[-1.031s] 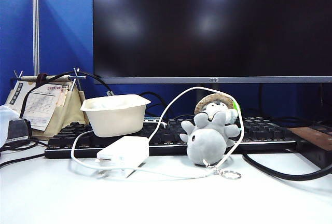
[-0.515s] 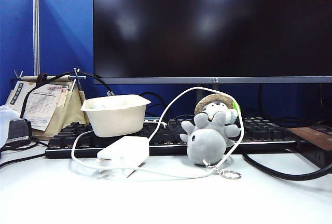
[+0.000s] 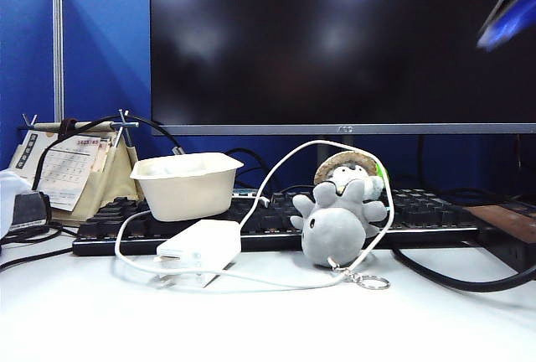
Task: Identity fluffy octopus among items on the table, put them into the paper lunch box.
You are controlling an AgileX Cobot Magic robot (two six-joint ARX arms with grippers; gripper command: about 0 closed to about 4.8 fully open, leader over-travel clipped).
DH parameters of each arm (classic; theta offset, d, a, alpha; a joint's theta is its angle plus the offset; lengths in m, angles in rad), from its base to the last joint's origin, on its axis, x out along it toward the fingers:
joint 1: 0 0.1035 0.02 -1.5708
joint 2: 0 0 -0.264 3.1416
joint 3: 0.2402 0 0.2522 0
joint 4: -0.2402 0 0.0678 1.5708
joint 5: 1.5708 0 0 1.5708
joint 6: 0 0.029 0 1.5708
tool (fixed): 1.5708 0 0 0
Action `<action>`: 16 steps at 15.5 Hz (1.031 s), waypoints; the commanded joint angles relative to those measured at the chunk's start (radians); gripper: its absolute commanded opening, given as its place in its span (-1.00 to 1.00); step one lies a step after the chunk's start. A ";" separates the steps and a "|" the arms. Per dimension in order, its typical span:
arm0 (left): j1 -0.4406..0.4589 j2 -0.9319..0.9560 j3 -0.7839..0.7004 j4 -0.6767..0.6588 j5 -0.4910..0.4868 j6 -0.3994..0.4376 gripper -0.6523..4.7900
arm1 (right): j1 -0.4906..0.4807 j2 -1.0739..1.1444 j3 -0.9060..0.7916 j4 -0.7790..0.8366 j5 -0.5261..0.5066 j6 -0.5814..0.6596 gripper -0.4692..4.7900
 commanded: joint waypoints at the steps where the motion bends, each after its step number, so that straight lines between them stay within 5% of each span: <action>1: -0.029 0.005 0.005 0.063 -0.053 0.006 -0.78 | 0.099 0.097 0.006 0.027 0.000 -0.008 -0.84; 8: -0.031 0.005 0.005 0.109 -0.059 0.007 -0.78 | 0.239 0.210 0.006 0.337 -0.002 -0.006 -0.79; 9: -0.031 0.005 0.004 0.113 -0.059 0.007 -0.77 | 0.239 0.222 0.006 0.382 0.004 -0.006 -0.55; 10: -0.031 0.005 0.004 0.116 -0.060 0.007 -0.76 | 0.239 0.245 0.006 0.449 0.005 -0.006 -0.06; 11: -0.031 0.005 0.004 0.116 -0.060 0.006 -0.74 | 0.239 0.263 0.006 0.495 0.007 -0.006 0.10; 16: -0.034 0.005 0.004 0.084 -0.191 0.006 -0.65 | 0.240 0.389 0.006 0.592 0.224 -0.006 0.10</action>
